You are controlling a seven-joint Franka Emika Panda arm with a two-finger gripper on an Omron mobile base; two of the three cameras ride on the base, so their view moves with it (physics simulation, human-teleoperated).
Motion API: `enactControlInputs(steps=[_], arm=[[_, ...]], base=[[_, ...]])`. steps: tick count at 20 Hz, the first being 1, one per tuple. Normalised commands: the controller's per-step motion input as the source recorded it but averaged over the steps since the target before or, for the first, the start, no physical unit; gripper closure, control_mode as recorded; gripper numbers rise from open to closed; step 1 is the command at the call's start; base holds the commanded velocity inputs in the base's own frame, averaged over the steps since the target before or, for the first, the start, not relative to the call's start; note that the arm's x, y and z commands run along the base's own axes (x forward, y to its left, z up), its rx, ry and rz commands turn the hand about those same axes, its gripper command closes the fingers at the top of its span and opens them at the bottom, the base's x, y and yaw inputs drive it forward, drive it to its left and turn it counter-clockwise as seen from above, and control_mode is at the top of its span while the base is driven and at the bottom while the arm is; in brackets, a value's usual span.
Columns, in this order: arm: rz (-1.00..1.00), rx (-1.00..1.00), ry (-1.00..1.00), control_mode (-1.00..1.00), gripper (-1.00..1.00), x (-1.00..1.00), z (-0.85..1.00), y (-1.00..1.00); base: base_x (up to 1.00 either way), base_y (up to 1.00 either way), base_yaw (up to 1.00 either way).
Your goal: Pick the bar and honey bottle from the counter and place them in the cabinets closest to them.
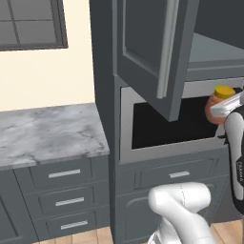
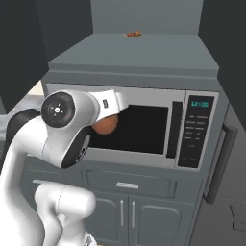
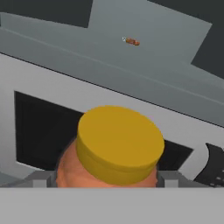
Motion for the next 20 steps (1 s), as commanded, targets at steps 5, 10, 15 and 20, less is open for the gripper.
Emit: enactControlInputs(steps=[5, 10, 15, 20], arm=[[0.0, 0.03, -0.04, -1.0, 1.0, 0.28, 0.59, -0.01], [0.0, 0.07, -0.05, -1.0, 1.0, 0.06, 0.64, -0.15], [0.0, 0.07, -0.09, -1.0, 1.0, 0.02, 0.64, -0.15], [0.0, 0.03, -0.12, -1.0, 1.0, 0.14, 0.49, -0.04]], base=[[0.0, 0.0, 0.0], [0.0, 0.0, 0.0], [0.0, 0.0, 0.0], [0.0, 0.0, 0.0]])
